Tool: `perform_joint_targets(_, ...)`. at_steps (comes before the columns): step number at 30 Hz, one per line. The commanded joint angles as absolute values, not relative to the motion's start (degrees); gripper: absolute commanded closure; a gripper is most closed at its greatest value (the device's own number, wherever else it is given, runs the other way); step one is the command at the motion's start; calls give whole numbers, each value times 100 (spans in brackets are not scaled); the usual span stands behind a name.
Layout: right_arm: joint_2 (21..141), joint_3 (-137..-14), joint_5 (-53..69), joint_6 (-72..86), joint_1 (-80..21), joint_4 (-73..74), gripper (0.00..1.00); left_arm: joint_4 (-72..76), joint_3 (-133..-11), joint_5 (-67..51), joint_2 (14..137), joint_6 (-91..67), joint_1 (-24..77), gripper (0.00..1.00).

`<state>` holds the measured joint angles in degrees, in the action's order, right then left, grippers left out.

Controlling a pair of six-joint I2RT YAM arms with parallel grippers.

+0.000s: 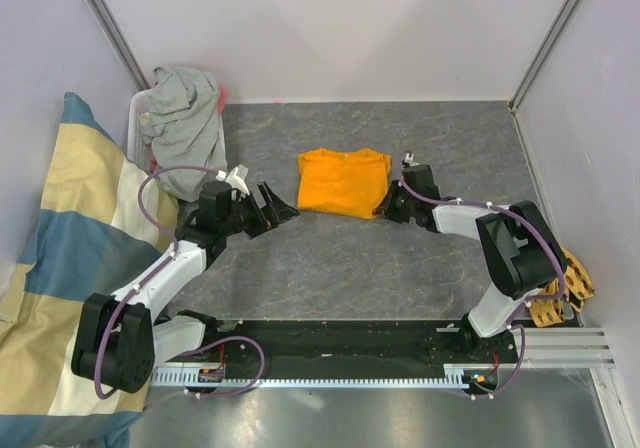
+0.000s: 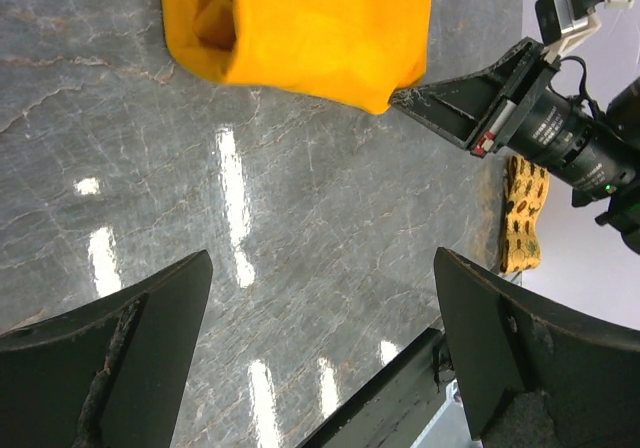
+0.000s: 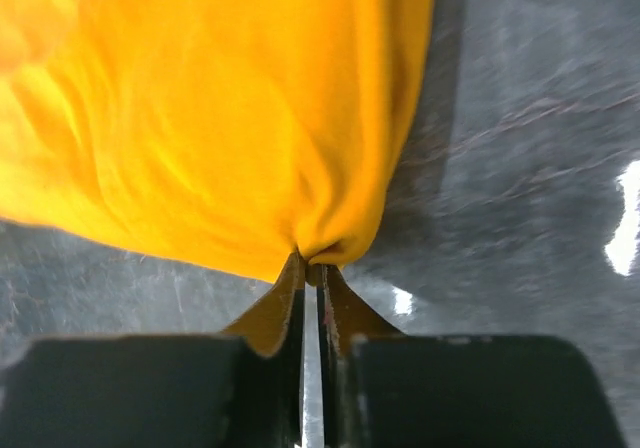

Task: Fold and stack the t-shirts
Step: Fold the tshirt

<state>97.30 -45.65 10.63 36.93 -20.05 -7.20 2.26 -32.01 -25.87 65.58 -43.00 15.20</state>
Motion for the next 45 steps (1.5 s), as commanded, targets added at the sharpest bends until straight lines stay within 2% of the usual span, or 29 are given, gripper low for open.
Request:
perform_joint_targets(1,9370,-4176,782,4033,-2504,-686,95,141,-3129,-2663,6346,-4254,1521,0)
perform_joint_targets(4,9124,-3956,660,4341,-3075,-624,96,88,-3085,-2593,6214,-4219,1520,0)
perform_joint_targets(8,9000,-3981,387,5008,-4085,-414,83,70,-3015,-2487,6179,-4201,1512,0)
perform_joint_targets(9,9026,-4138,352,5079,-4531,-291,78,96,-3006,-2461,6205,-4201,1512,0)
perform_joint_targets(10,9113,-4261,360,5124,-4744,-203,61,105,-2997,-2461,6231,-4210,1512,0)
perform_joint_targets(13,9185,-4824,334,5115,-5386,411,45,158,-2997,-2470,6363,-4245,1512,0)
perform_joint_targets(17,8580,-5359,-165,4896,-5502,1385,38,193,-3006,-2452,6451,-4245,1520,0)
perform_joint_targets(21,7894,-6011,-1377,4011,-5353,2266,24,193,-3006,-2373,6556,-4210,1512,0)
perform_joint_targets(22,7840,-6107,-1789,3869,-5283,2372,23,228,-3006,-2382,6583,-4210,1512,0)
perform_joint_targets(25,7822,-6345,-2021,3194,-4669,2391,20,307,-3006,-2452,6741,-4254,1512,0)
perform_joint_targets(29,8155,-6468,-1689,2497,-3563,1664,21,387,-2980,-2505,6829,-4271,1512,0)
perform_joint_targets(32,8787,-6931,-1582,1866,-3192,1328,20,395,-2944,-2522,6838,-4280,1512,0)
perform_joint_targets(39,10843,-8401,-450,994,-2804,1318,21,404,-2839,-2593,6794,-4280,1512,0)
perform_joint_targets(45,11565,-8912,-18,651,-2681,1476,21,281,-2769,-2611,6671,-4210,1512,0)
